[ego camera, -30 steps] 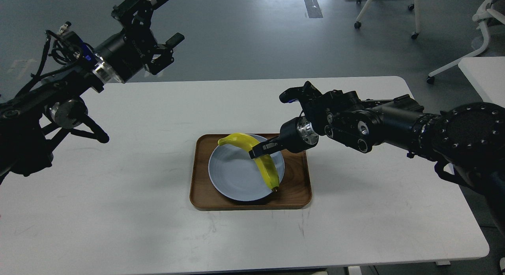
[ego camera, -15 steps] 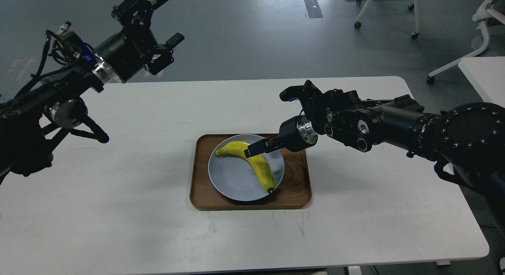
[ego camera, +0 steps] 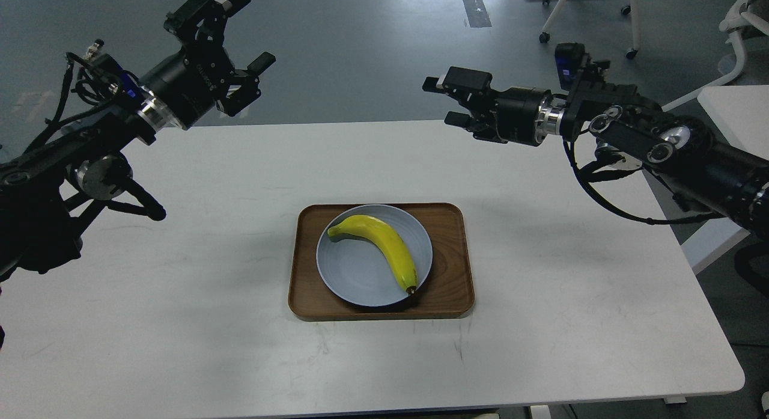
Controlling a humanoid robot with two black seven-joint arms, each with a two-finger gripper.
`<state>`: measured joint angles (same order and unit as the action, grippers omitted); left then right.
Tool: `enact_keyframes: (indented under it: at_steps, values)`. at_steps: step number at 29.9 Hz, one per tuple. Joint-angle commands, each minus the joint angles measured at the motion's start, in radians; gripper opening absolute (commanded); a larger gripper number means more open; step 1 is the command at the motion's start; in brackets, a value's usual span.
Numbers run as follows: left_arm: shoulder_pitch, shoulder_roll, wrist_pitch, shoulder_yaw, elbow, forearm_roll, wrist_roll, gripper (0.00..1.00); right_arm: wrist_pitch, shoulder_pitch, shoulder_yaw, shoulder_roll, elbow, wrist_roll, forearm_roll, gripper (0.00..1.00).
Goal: Place banana on plate with both arms
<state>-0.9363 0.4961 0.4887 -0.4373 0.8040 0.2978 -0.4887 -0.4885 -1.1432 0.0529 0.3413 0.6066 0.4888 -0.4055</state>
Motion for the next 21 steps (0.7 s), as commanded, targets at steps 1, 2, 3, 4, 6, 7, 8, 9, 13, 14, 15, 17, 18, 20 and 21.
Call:
enact_keyframes:
  at_steps: [1, 2, 3, 4, 6, 7, 8, 9, 13, 14, 15, 17, 18, 20, 21]
  values:
    - [0.046, -0.022, 0.0, -0.035, -0.009, 0.0, 0.0, 0.98, 0.0, 0.121, 0.145, 0.019, -0.004, 0.0, 0.076, 0.99]
    - [0.057, -0.03, 0.0, -0.044, -0.018, 0.0, 0.0, 0.98, 0.0, 0.143, 0.165, 0.024, -0.007, 0.0, 0.076, 0.99]
    - [0.083, -0.046, 0.0, -0.064, -0.034, 0.0, 0.0, 0.98, 0.0, 0.184, 0.204, 0.031, -0.01, 0.0, 0.076, 0.99]
    - [0.108, -0.063, 0.0, -0.089, -0.045, 0.0, 0.0, 0.98, 0.0, 0.219, 0.247, 0.036, -0.01, 0.0, 0.077, 0.99]
    - [0.132, -0.086, 0.0, -0.106, -0.06, 0.001, 0.0, 0.98, 0.0, 0.258, 0.292, 0.036, -0.01, 0.0, 0.077, 0.99]
    - [0.14, -0.096, 0.0, -0.106, -0.068, 0.001, 0.0, 0.98, 0.0, 0.267, 0.306, 0.036, -0.01, 0.0, 0.077, 0.99]
    - [0.146, -0.105, 0.0, -0.104, -0.077, 0.003, 0.0, 0.98, 0.0, 0.275, 0.317, 0.036, -0.008, 0.0, 0.079, 0.99]
    - [0.163, -0.128, 0.0, -0.104, -0.094, 0.009, 0.0, 0.98, 0.0, 0.286, 0.335, 0.036, -0.011, 0.0, 0.086, 1.0]
    - [0.192, -0.191, 0.0, -0.104, -0.158, 0.014, 0.0, 0.98, 0.0, 0.307, 0.344, 0.038, -0.011, 0.0, 0.097, 1.0]
    - [0.192, -0.191, 0.0, -0.104, -0.158, 0.014, 0.0, 0.98, 0.0, 0.307, 0.344, 0.038, -0.011, 0.0, 0.097, 1.0]
    - [0.192, -0.208, 0.0, -0.103, -0.186, 0.015, 0.0, 0.98, 0.0, 0.307, 0.346, 0.038, -0.013, 0.0, 0.097, 1.0]
    - [0.192, -0.229, 0.0, -0.098, -0.222, 0.015, 0.0, 0.98, 0.0, 0.307, 0.349, 0.041, -0.013, 0.0, 0.097, 1.0]
    - [0.194, -0.238, 0.0, -0.097, -0.238, 0.015, 0.0, 0.98, 0.0, 0.309, 0.352, 0.041, -0.013, 0.0, 0.097, 1.0]
    - [0.2, -0.246, 0.0, -0.098, -0.244, 0.015, 0.0, 0.98, 0.0, 0.309, 0.352, 0.041, -0.013, 0.0, 0.097, 1.0]
    - [0.203, -0.248, 0.0, -0.098, -0.244, 0.015, 0.0, 0.98, 0.0, 0.309, 0.352, 0.041, -0.013, 0.0, 0.097, 1.0]
